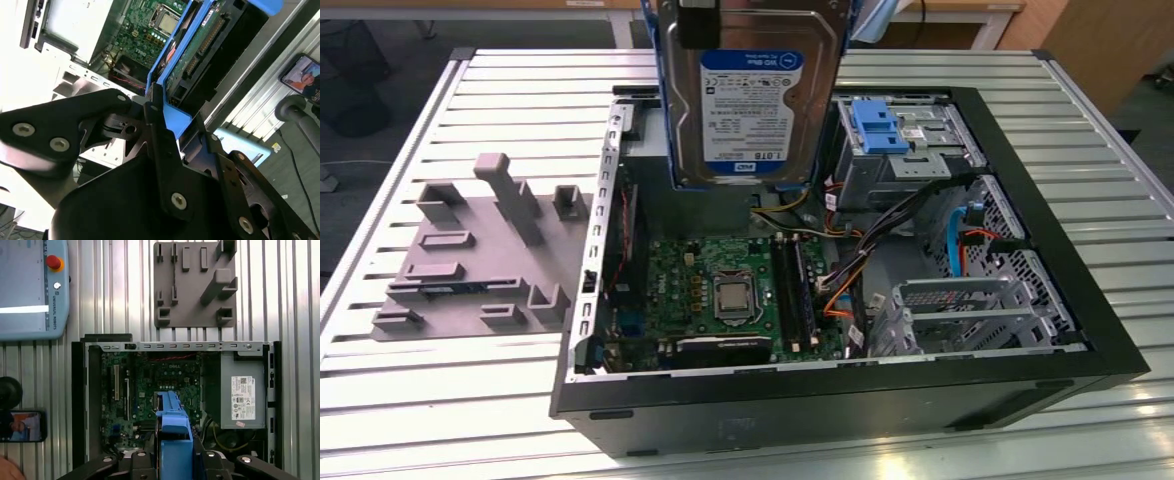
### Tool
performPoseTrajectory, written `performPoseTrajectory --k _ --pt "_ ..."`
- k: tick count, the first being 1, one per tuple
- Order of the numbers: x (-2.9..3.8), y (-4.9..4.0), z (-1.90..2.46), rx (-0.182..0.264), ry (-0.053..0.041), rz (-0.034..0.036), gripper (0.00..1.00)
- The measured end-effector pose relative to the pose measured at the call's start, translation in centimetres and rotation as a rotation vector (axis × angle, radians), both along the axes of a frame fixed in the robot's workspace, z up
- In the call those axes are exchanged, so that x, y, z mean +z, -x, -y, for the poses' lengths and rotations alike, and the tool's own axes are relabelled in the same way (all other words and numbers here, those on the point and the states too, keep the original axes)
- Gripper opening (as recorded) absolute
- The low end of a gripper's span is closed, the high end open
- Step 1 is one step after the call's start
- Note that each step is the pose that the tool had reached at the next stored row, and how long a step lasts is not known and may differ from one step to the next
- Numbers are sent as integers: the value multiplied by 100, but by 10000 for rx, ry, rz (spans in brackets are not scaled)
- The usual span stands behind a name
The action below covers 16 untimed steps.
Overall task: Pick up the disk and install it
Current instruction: 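Insert the disk into the insertion slot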
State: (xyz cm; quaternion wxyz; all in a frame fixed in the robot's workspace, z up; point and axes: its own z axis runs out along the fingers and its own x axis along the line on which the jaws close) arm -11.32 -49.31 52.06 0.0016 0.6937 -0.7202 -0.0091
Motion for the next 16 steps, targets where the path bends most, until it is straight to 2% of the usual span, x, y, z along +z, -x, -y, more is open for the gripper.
performPoseTrajectory --k 4,12,14,16 --pt "-8 -114 21 -1 1 -1 36" --pt "-36 -450 27 -1 0 -1 36" --pt "-40 -493 27 1 0 0 36" --pt "-40 -498 28 0 1 -1 36"
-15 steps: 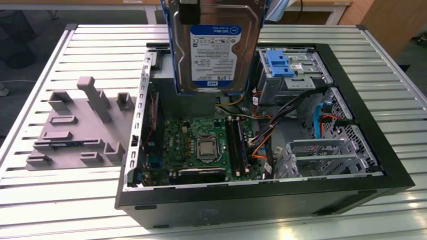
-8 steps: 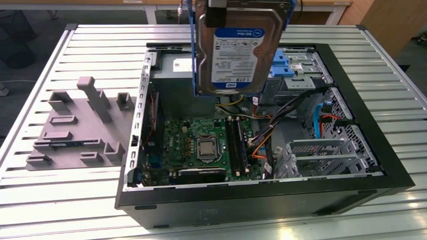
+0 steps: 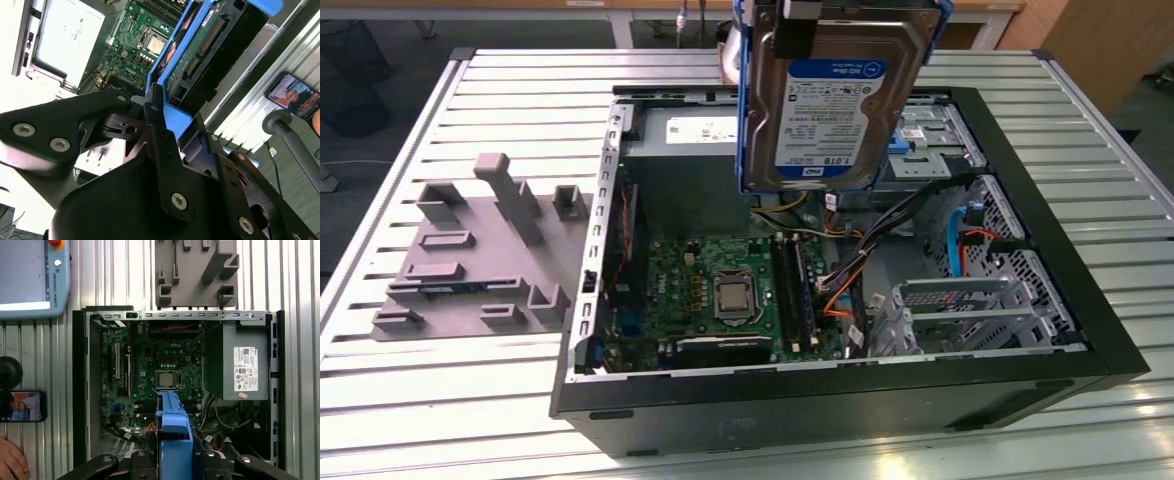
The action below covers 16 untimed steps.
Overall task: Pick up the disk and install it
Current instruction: 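Insert the disk into the insertion slot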
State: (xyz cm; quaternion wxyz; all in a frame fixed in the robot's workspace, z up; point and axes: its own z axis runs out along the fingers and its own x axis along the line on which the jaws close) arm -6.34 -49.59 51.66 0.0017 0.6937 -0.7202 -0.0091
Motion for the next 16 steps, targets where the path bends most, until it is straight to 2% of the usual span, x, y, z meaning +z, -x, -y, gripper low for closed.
performPoseTrajectory --k 13,14,16 --pt "0 -7 0 0 1 0 36" --pt "0 -8 6 1 1 -1 36" --pt "-1 -7 46 1 0 0 36"
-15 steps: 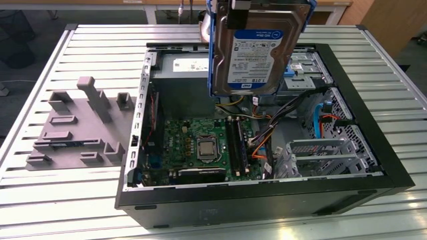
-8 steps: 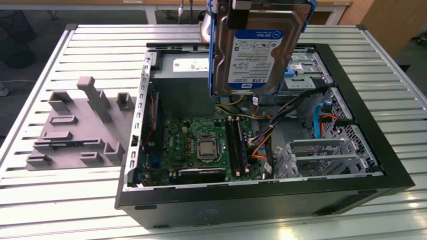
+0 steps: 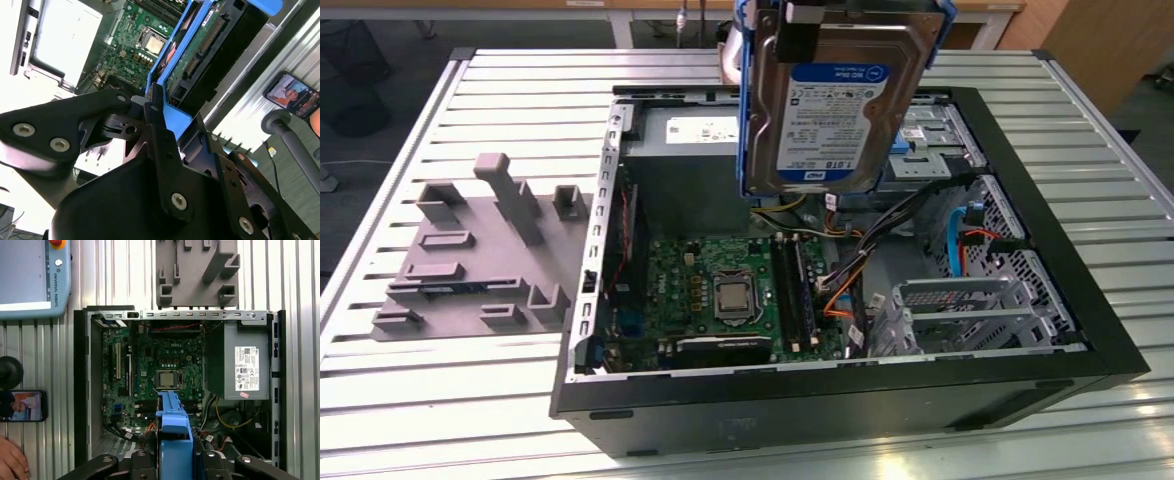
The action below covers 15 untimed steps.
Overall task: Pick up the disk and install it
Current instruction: 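Insert the disk into the insertion slot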
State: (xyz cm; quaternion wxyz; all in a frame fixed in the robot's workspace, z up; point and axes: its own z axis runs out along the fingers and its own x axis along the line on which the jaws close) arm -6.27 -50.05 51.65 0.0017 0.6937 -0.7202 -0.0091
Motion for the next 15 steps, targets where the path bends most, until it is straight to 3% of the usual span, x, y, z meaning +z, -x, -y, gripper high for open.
performPoseTrajectory --k 5,7,11,15 --pt "-6 1 186 -1 1 0 36" --pt "-11 0 240 0 0 0 36" --pt "-20 -36 263 -1 -1 0 36" --pt "-30 -188 264 -1 0 0 36"
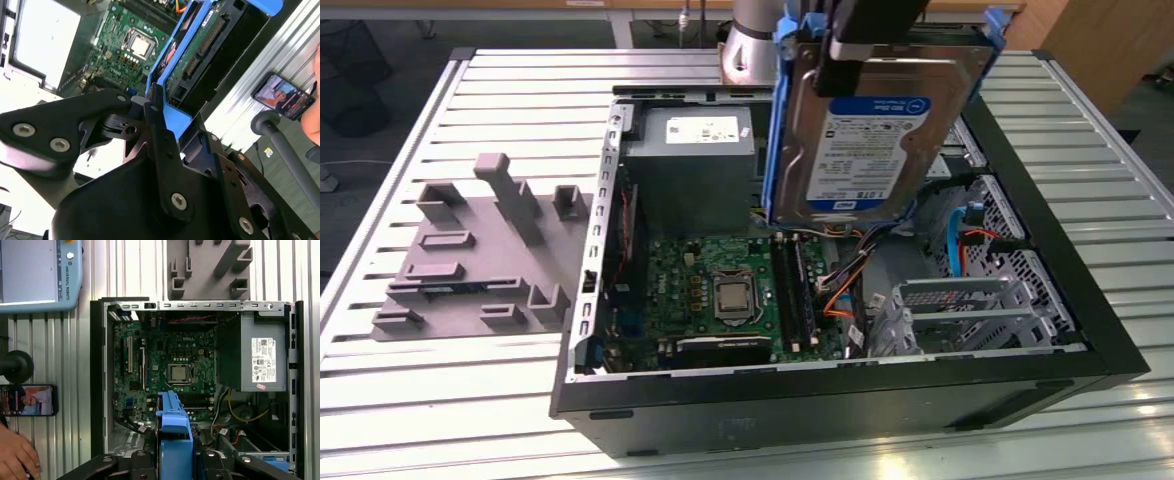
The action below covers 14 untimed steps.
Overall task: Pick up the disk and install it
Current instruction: 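Insert the disk into the insertion slot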
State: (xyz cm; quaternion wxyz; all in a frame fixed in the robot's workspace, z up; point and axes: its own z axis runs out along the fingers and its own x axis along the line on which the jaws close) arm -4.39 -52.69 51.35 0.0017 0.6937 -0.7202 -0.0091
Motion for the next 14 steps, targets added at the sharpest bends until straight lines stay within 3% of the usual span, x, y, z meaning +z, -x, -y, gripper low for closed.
performPoseTrajectory --k 5,11,14 --pt "-20 -134 22 0 2 0 36" --pt "-69 -151 181 0 -1 0 36" --pt "-94 -169 222 -1 -3 1 36"
